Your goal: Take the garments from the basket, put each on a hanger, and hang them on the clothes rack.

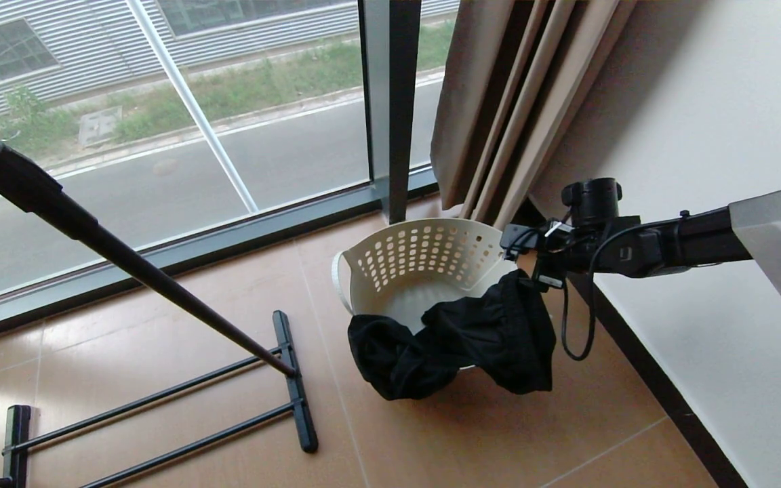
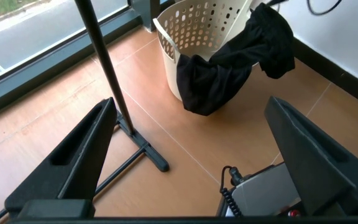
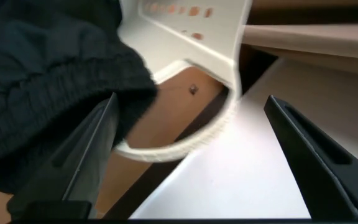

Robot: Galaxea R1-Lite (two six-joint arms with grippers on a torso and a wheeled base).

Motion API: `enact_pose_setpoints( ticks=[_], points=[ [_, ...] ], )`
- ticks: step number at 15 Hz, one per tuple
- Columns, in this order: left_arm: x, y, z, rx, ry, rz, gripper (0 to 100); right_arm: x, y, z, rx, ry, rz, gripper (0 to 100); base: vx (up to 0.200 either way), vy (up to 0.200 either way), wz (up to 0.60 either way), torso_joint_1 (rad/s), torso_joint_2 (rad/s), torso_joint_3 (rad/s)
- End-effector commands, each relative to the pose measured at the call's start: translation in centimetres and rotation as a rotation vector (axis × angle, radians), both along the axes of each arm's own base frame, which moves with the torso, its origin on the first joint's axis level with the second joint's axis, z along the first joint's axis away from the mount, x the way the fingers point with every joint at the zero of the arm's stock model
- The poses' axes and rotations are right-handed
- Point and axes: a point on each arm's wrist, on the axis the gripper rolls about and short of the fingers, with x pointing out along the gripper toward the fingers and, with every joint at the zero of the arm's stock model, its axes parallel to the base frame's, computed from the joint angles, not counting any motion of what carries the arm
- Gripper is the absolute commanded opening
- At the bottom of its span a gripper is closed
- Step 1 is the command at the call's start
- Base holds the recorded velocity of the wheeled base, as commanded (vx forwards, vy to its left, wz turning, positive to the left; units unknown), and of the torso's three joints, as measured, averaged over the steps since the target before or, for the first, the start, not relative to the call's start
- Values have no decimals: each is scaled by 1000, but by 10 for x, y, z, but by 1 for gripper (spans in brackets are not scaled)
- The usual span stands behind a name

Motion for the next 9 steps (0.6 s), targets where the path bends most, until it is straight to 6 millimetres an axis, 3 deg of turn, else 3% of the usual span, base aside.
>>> enact_pose_setpoints(
  ticks=[1, 9],
  points=[
    [0, 0, 0, 0, 2, 1, 100, 3, 0, -8, -4, 15, -1, 100, 0, 0, 0, 0, 0, 0],
    [0, 0, 0, 0, 2, 1, 100, 17, 0, -23, -13, 17, -16, 100, 0, 0, 0, 0, 0, 0]
  ],
)
